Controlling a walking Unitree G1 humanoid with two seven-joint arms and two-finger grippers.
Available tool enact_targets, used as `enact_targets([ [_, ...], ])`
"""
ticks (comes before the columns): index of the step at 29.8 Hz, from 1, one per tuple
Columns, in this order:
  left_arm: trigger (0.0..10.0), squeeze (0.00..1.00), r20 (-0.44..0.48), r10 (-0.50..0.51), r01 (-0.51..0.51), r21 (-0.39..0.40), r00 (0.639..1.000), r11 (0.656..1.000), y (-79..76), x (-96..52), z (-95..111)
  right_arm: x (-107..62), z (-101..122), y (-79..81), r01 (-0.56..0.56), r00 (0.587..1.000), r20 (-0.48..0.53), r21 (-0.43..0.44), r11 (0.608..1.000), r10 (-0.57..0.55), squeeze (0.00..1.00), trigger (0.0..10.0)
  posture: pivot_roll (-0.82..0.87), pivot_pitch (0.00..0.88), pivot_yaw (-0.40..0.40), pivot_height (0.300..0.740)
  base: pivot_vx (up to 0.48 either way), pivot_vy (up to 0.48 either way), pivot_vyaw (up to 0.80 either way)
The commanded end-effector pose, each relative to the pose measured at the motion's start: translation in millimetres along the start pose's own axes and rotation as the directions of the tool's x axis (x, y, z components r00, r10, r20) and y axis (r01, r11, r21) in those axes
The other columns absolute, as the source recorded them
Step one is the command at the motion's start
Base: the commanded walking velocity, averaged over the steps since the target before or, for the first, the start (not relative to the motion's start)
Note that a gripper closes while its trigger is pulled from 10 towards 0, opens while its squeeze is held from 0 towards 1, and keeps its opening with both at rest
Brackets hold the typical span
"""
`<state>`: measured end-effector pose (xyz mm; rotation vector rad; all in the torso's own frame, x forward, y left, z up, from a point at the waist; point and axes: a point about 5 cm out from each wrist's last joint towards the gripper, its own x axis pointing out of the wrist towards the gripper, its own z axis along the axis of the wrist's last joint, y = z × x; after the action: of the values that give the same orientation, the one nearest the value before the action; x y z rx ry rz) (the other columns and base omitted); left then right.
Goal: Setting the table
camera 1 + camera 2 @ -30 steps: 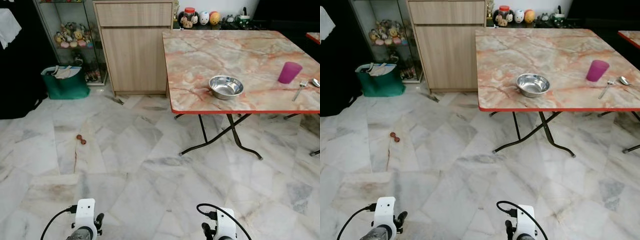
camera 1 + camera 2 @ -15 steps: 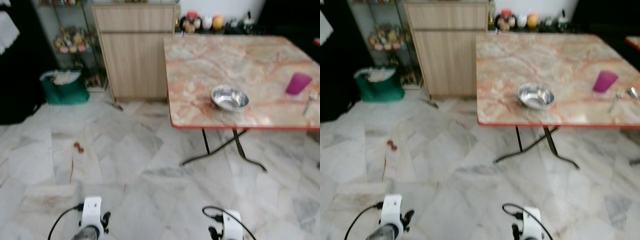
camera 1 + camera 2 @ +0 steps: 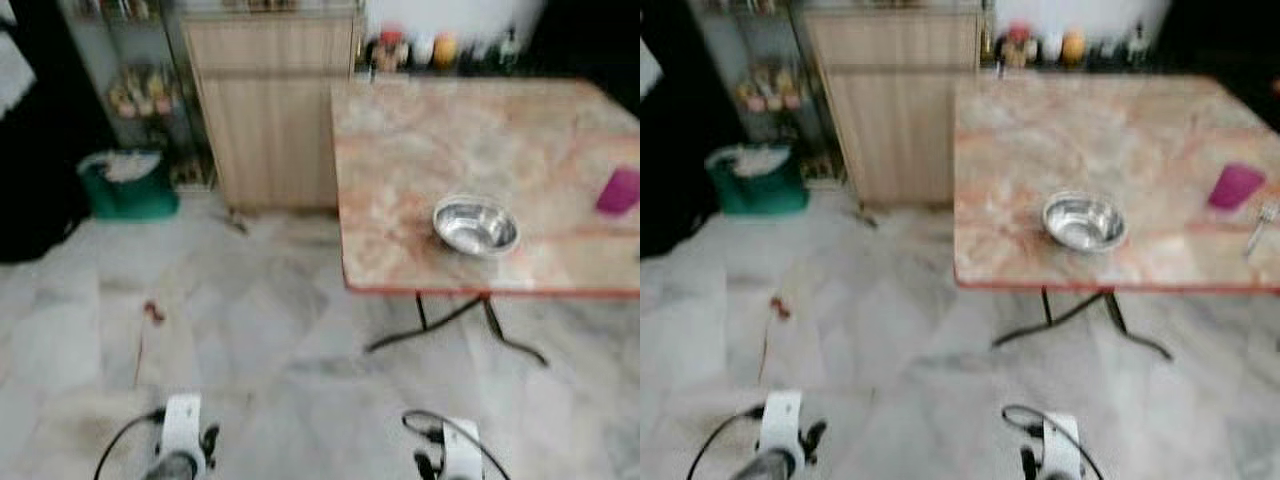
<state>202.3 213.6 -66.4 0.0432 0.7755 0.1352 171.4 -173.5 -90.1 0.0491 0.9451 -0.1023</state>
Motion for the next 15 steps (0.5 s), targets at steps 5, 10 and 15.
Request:
enact_targets([
  [5, 10.0, 0.00, -0.019, 0.014, -0.014, -0.002, 1.000, 1.000, 4.4, -1.6, -5.3, -0.8, -3.9, 3.7, -0.002, 1.000, -0.007, 0.016, 1.000, 0.002, 0.00, 10.0, -0.04, 0.000, -0.030, 0.740, 0.000, 0.000, 0.00],
  [10, 10.0, 0.00, -0.019, 0.012, -0.012, -0.002, 1.000, 1.000, 4.5, -1.5, -5.3, -0.7, -3.5, 3.6, -0.002, 1.000, -0.006, 0.017, 1.000, 0.002, 0.00, 10.0, -0.04, 0.000, -0.030, 0.740, 0.000, 0.000, 0.00],
  [15, 10.0, 0.00, -0.022, 0.009, -0.009, 0.000, 1.000, 1.000, 4.4, -1.5, -5.4, -0.7, -3.1, 2.2, 0.003, 1.000, -0.003, 0.018, 1.000, -0.003, 0.00, 10.0, -0.04, 0.000, -0.030, 0.740, 0.000, 0.000, 0.00],
])
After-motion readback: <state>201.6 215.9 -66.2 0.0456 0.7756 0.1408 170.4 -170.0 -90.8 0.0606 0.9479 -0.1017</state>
